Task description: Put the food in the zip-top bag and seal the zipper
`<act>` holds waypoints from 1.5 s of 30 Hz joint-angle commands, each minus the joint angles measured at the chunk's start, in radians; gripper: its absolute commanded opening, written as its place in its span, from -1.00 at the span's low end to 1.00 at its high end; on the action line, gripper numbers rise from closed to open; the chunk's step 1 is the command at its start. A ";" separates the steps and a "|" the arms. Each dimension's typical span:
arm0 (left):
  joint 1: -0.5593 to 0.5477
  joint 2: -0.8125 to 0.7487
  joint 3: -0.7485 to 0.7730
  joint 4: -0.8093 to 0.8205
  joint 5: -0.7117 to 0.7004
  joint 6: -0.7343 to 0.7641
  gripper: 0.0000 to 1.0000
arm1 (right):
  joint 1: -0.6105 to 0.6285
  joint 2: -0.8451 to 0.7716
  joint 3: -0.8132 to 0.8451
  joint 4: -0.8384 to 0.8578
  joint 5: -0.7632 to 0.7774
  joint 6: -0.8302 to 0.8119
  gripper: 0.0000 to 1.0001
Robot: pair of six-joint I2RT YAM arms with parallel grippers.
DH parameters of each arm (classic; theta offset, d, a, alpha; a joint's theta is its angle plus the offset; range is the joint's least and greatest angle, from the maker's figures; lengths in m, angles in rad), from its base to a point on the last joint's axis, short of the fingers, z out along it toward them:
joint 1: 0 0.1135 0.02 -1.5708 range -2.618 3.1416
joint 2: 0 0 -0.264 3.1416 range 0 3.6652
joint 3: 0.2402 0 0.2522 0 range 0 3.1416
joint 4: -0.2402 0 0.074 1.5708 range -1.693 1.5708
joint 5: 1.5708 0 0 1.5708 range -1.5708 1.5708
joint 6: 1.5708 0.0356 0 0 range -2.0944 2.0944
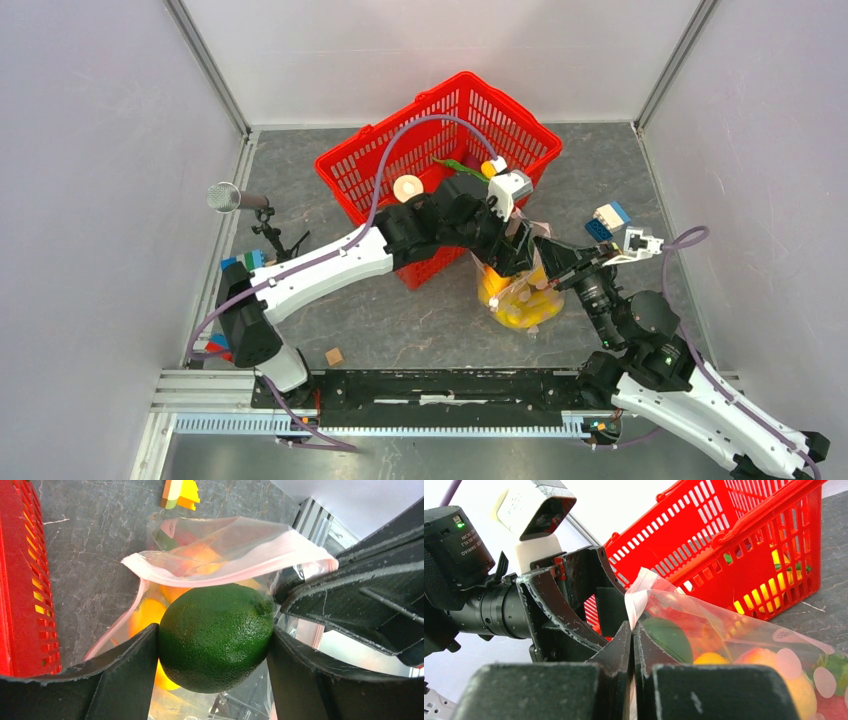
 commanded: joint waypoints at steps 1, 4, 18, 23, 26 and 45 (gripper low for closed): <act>-0.014 -0.033 0.047 -0.004 -0.006 0.061 0.99 | 0.006 -0.031 0.028 0.000 0.087 0.007 -0.93; -0.015 -0.073 0.032 -0.004 -0.009 0.081 1.00 | 0.006 -0.070 -0.009 -0.017 0.158 0.030 -0.93; 0.000 -0.381 -0.181 0.108 -0.335 0.190 1.00 | 0.006 -0.213 -0.037 -0.125 0.316 0.062 -0.90; 0.164 -0.329 -0.144 -0.035 -0.291 0.234 1.00 | 0.007 -0.188 0.006 -0.203 0.320 0.068 -0.90; 0.282 -0.272 -0.122 -0.087 -0.226 0.205 1.00 | 0.006 -0.183 0.001 -0.192 0.297 0.064 -0.90; 0.442 0.246 0.124 -0.541 -0.158 0.346 1.00 | 0.006 -0.165 -0.017 -0.156 0.253 0.067 -0.90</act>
